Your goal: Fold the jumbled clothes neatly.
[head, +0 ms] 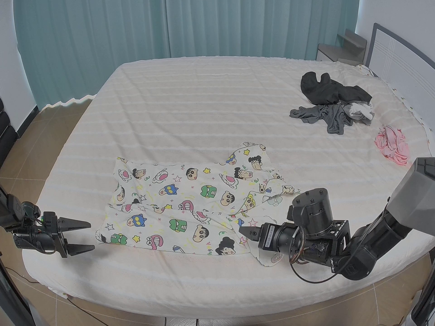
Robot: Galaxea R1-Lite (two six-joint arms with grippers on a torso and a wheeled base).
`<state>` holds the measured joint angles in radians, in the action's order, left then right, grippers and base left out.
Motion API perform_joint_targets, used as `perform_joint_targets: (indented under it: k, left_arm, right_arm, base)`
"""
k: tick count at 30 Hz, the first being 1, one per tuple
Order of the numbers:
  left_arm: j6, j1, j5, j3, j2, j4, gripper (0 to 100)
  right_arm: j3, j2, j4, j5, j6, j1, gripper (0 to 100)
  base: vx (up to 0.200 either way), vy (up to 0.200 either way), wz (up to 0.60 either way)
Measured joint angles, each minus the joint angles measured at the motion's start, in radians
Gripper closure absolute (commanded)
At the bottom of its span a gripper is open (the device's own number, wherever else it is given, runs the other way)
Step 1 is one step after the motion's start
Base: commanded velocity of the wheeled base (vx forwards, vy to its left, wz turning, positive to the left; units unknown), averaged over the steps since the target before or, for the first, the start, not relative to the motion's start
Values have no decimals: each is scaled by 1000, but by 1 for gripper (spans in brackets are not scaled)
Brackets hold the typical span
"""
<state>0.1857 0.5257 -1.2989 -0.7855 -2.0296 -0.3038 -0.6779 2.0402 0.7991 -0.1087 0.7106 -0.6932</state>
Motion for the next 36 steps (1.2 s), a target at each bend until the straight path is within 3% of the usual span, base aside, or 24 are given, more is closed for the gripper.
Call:
perform_joint_targets:
  k: [16,25,36]
  left_arm:
    - [0,0,0,0,0,0,0]
    - [0,0,0,0,0,0,0]
    - [0,0,0,0,0,0,0]
  right_arm:
    - [31,76,-7,-31,94,-19,0]
    - [24,113,-4,-88,117,-17,0]
    - [35,118,-2,-113,120,-24,0]
  base:
    - [0,0,0]
    - [0,0,0]
    - [0,0,0]
